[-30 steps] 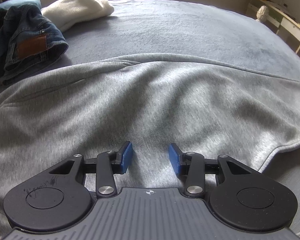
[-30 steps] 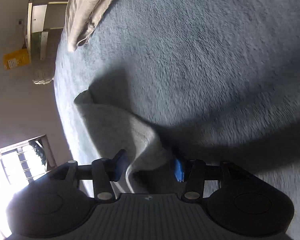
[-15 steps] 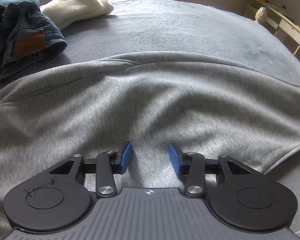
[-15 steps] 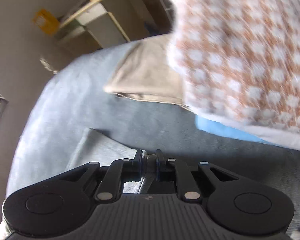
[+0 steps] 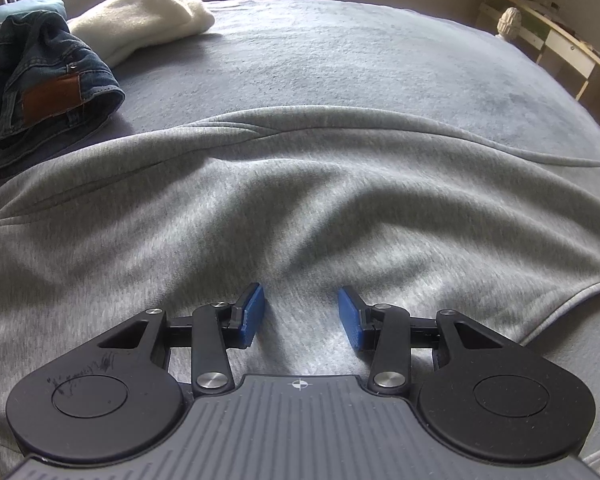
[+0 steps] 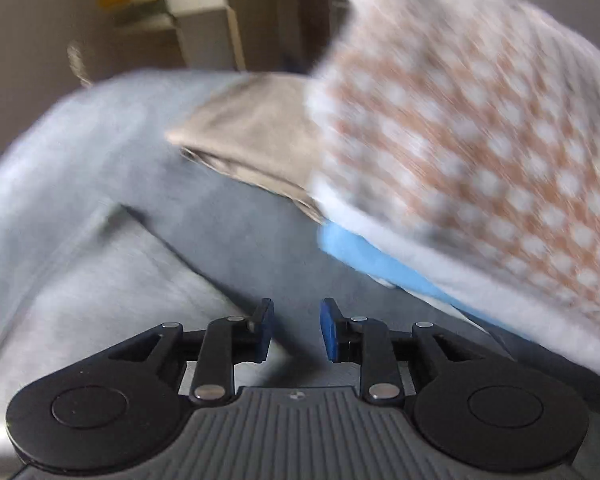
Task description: Fold clothes
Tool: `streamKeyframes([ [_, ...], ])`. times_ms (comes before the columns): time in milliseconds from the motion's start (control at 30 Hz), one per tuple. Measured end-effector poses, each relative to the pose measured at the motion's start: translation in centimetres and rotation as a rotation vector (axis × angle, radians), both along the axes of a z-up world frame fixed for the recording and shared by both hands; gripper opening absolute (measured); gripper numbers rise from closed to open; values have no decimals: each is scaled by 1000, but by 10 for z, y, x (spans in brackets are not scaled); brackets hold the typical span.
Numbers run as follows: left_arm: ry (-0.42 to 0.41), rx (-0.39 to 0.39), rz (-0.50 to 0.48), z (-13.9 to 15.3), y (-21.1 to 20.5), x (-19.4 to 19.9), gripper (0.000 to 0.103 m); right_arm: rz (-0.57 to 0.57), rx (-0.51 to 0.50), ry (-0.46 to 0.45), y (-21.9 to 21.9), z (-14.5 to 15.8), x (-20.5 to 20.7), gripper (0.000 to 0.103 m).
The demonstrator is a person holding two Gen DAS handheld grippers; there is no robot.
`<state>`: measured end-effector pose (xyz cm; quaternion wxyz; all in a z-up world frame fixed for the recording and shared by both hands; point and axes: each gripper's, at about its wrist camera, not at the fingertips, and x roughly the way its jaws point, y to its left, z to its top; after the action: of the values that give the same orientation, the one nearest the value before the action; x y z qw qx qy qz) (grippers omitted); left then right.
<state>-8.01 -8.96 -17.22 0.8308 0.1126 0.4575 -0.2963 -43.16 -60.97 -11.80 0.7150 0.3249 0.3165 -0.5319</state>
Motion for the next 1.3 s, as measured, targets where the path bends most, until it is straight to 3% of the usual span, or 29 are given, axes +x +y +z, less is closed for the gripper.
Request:
streamKeyframes([
  [67, -1, -1, 1, 0, 0, 0, 42, 75, -18, -53, -6, 8, 25, 34],
  [133, 0, -3, 3, 0, 0, 1, 42, 139, -6, -97, -19, 8, 57, 49],
  [267, 1, -3, 4, 0, -1, 2, 43, 204, 45, -140, -59, -7, 108, 53],
  [433, -1, 1, 13, 1, -2, 1, 44, 175, 132, -169, -107, -34, 142, 60],
  [533, -2, 2, 11, 0, -2, 1, 44, 194, 143, -175, -115, -41, 151, 61],
  [600, -2, 2, 7, 0, -2, 2, 44, 232, 137, -129, -114, -45, 158, 60],
  [633, -2, 0, 6, 0, -2, 3, 44, 254, 127, -98, -113, -46, 162, 59],
  [667, -3, -2, 5, 0, -2, 3, 44, 281, 112, -60, -109, -46, 165, 52],
  [700, -3, -5, 6, -1, -2, 3, 45, 309, 93, -24, -106, -46, 169, 38],
  [733, -4, -7, 7, -1, -2, 3, 45, 340, 70, 0, -103, -45, 172, 31],
  [767, -5, -8, 8, -1, -2, 3, 45, 364, 55, 3, -100, -43, 174, 16],
  [800, -6, -8, 10, -1, -2, 3, 45, 377, 38, 5, -98, -41, 176, 11],
  [967, -12, -2, 7, 0, -4, 3, 45, 356, -84, -11, -101, -24, 191, 9],
  [1167, -18, 1, -5, -1, -3, 3, 45, 262, -135, 70, -112, -50, 218, 8],
  [1300, -20, 1, -13, -1, -3, 3, 46, 160, -145, 58, -117, -49, 207, 10],
])
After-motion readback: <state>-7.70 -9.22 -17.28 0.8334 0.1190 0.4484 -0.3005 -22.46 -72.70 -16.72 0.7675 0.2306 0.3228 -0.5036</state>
